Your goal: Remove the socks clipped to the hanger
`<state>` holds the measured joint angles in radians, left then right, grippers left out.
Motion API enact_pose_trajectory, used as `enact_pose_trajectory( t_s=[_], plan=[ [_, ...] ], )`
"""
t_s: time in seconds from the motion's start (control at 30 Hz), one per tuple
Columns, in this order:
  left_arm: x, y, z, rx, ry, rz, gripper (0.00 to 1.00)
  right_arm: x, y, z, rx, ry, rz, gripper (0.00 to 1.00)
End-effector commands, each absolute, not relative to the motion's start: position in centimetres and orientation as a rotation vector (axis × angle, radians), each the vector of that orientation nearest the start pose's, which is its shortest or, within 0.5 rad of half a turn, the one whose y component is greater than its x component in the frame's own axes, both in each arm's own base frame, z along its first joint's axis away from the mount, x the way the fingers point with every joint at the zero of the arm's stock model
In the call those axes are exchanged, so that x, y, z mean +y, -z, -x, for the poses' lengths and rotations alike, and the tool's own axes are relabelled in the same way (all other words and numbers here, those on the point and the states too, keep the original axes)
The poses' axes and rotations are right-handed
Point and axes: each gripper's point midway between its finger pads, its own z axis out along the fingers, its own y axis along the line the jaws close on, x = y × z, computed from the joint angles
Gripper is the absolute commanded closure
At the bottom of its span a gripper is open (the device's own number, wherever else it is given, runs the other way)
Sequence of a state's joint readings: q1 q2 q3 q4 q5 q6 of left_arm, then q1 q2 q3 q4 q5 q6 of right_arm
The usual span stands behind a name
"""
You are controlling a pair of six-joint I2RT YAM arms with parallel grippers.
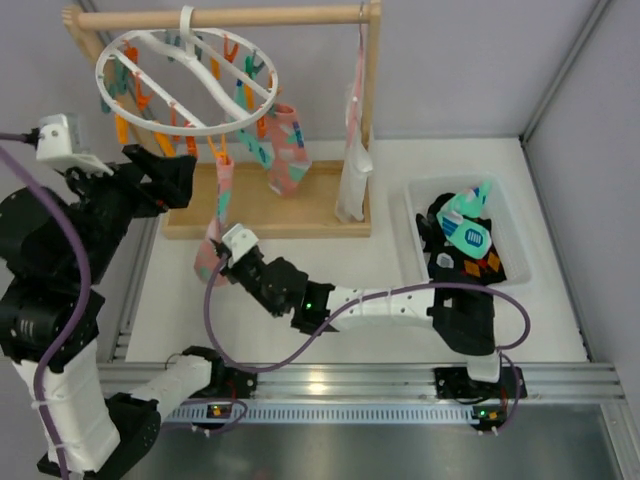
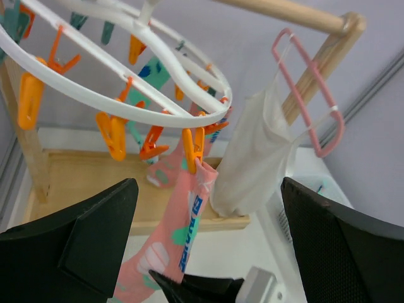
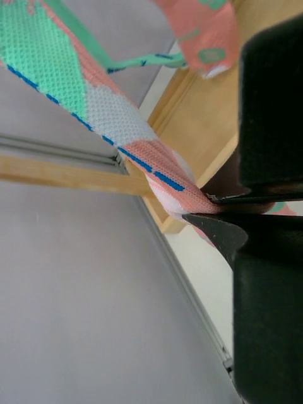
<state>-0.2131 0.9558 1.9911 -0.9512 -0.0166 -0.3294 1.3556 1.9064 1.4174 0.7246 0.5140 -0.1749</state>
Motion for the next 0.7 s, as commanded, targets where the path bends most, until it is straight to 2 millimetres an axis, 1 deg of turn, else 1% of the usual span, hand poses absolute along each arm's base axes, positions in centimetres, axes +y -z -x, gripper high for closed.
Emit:
enact_pose_trajectory(
  t_s=[0.0, 0.03, 0.07, 0.1, 0.13, 0.17, 0.2, 0.23, 0.3, 0.37, 0.4, 0.43, 0.5, 0.53, 0.63, 0.67],
  plan=[
    [-4.5, -51.4, -21.8, 1.666, 0.323, 0.131, 0.01, 55.9, -29.6, -20.2, 1.317, -0.536, 0.639, 1.0],
    [-4.7, -50.9, -22.9, 1.69, 0.314, 0.129, 0.02, 56.2, -29.3, -20.1, 1.33, -0.53, 0.656, 1.0],
    [-4.8, -50.4, -23.6, 1.71, 0.306, 0.122, 0.02, 56.6, -29.8, -19.9, 1.329, -0.543, 0.645, 1.0],
    [-5.1, -50.1, -24.1, 1.722, 0.308, 0.117, 0.02, 56.7, -29.6, -19.9, 1.332, -0.545, 0.645, 1.0],
    [-5.4, -49.6, -25.1, 1.747, 0.306, 0.112, 0.02, 56.8, -29.5, -19.9, 1.333, -0.546, 0.646, 1.0],
    [-5.6, -49.7, -25.3, 1.747, 0.307, 0.105, 0.02, 56.8, -29.8, -20.0, 1.33, -0.546, 0.642, 1.0],
    [-5.6, -49.9, -25.5, 1.743, 0.306, 0.103, 0.02, 56.8, -29.6, -20.0, 1.334, -0.544, 0.644, 1.0],
    [-5.6, -49.7, -26.2, 1.754, 0.292, 0.105, 0.02, 56.8, -29.6, -19.9, 1.332, -0.547, 0.647, 1.0],
    [-5.4, -49.8, -26.6, 1.755, 0.274, 0.12, 0.02, 56.8, -29.4, -20.0, 1.336, -0.544, 0.652, 1.0],
    [-5.3, -49.0, -27.3, 1.777, 0.257, 0.13, 0.02, 56.8, -29.1, -19.9, 1.34, -0.552, 0.656, 1.0],
    [-5.4, -48.7, -27.6, 1.79, 0.256, 0.129, 0.03, 56.7, -29.3, -20.0, 1.339, -0.559, 0.656, 1.0],
    [-5.5, -48.1, -27.9, 1.805, 0.255, 0.127, 0.06, 56.7, -29.1, -20.0, 1.341, -0.559, 0.66, 1.0],
    [-5.5, -47.4, -28.5, 1.825, 0.242, 0.13, 0.07, 56.6, -29.0, -20.2, 1.344, -0.559, 0.656, 1.0],
    [-5.5, -46.7, -28.8, 1.843, 0.232, 0.134, 0.07, 56.6, -29.0, -20.4, 1.346, -0.56, 0.653, 1.0],
    [-5.3, -46.4, -29.2, 1.834, 0.211, 0.143, 0.11, 56.5, -29.1, -20.3, 1.342, -0.575, 0.654, 1.0],
    [-5.3, -46.0, -29.4, 1.842, 0.209, 0.143, 0.12, 56.5, -29.1, -20.3, 1.34, -0.58, 0.656, 1.0]
  ],
)
